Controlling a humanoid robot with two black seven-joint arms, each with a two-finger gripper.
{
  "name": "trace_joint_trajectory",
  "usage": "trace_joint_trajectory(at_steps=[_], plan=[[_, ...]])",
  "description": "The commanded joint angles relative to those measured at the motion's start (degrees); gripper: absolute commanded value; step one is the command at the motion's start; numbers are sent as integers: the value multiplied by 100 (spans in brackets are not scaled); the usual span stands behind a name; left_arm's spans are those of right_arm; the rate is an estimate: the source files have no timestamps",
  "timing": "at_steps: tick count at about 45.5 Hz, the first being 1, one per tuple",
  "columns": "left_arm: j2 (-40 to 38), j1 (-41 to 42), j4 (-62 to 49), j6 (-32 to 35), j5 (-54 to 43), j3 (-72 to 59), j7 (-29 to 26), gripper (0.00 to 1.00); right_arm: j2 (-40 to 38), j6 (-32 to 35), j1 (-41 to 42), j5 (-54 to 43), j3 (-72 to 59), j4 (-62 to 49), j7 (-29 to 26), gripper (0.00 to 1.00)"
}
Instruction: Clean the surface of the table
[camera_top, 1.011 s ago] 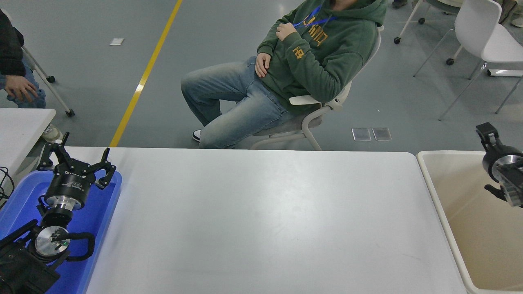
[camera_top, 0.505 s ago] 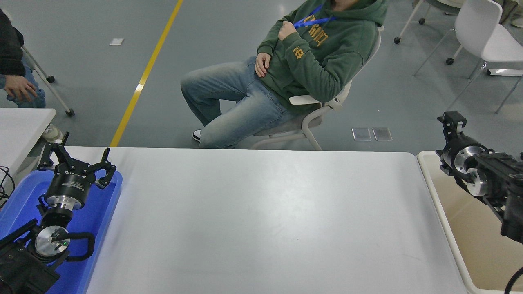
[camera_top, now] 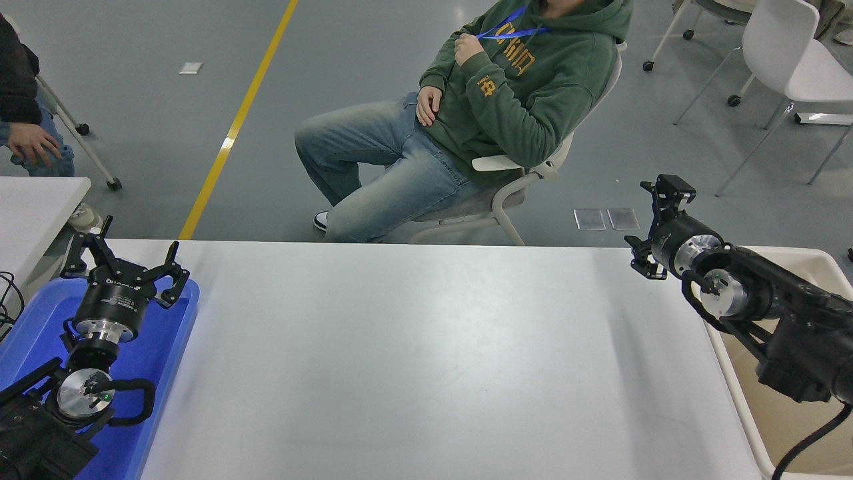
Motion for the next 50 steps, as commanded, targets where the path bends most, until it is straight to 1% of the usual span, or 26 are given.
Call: trace_joint_trajectory(at_steps=[1, 9, 16, 23, 39, 45, 50], plan=[[0, -1, 0, 0, 0, 0, 0, 100, 470, 12, -202, 64, 504, 215, 216, 100], [0, -1, 0, 0, 0, 0, 0, 100, 733, 74, -290, 64, 899, 215, 480, 100], [0, -1, 0, 0, 0, 9, 0, 100, 830, 214, -334, 64, 1049, 188, 550, 100], [0, -1, 0, 0, 0, 0, 0, 100, 1032, 267, -475, 73, 1242, 118, 761, 100], [0, -1, 0, 0, 0, 0, 0, 100, 1068, 276, -738, 64, 1251, 92, 779, 100], [0, -1, 0, 0, 0, 0, 0, 100, 1076, 285, -809, 55, 1234, -23, 928, 100], [0, 8, 0, 0, 0, 0, 0, 100, 1094, 285, -844, 64, 1234, -23, 946, 100]])
